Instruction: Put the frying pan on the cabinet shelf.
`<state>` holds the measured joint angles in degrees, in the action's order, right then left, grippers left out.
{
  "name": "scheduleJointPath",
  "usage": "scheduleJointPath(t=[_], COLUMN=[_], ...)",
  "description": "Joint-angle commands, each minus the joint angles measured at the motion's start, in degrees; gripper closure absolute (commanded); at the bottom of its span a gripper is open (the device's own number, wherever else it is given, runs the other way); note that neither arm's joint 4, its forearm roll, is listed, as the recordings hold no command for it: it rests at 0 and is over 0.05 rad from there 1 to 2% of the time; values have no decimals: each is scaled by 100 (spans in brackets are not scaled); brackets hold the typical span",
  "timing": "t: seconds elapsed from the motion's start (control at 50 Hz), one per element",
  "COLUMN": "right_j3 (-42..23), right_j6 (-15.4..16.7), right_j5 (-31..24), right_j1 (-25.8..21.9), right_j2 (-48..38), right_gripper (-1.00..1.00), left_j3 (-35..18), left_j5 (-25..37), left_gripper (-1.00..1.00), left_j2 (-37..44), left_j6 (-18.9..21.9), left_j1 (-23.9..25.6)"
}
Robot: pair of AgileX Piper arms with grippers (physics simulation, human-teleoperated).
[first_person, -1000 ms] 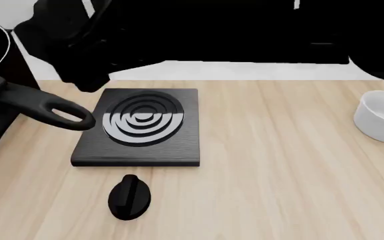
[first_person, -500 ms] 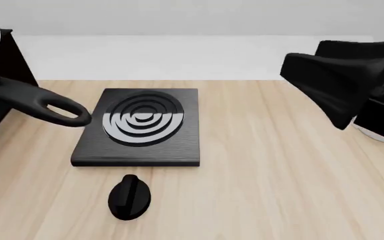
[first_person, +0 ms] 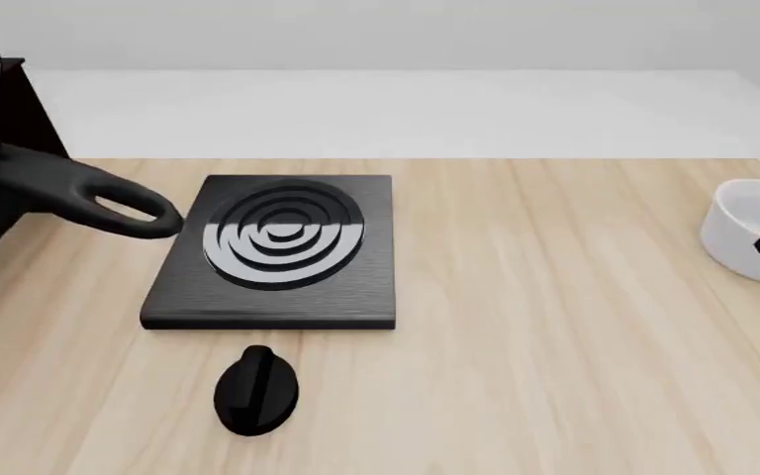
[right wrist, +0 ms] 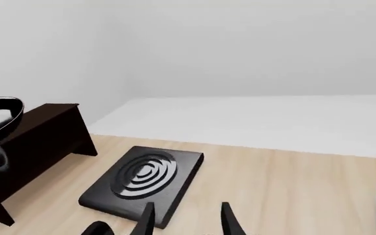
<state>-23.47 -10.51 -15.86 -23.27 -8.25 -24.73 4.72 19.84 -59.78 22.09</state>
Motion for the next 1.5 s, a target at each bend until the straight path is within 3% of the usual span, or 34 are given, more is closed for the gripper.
scheduleJointPath(t=[0.02, 0.16, 0.64, 0.84, 1.04, 1.12, 1.32, 1.5], right_j3=[175, 163, 450, 543, 727, 752, 822, 888], right_j6=[-39, -158, -171, -174, -207, -211, -205, -149], right_j5=[-92, -298, -61, -10, 122, 160, 231, 256], right_j1=[326, 340, 200, 246, 260, 279, 271, 362], right_j2=[343, 584, 463, 461, 416, 395, 338, 371], right_gripper=[-100, -100, -100, -100, -100, -100, -100, -100], left_j3=[-269, -594, -1523, -1607, -2194, -2223, -1739, -1794], left_j5=[-295, -419, -1026, -1488, -1469, -1503, -1952, -1983], left_gripper=[100, 100, 100, 100, 100, 100, 100, 100], left_j2=[281, 726, 2149, 2803, 3428, 3586, 3722, 3888], left_j6=[147, 177, 138, -374, -201, -135, -287, -224], left_j1=[-98, -443, -1294, -1819, -2019, -2205, -2573, -2816])
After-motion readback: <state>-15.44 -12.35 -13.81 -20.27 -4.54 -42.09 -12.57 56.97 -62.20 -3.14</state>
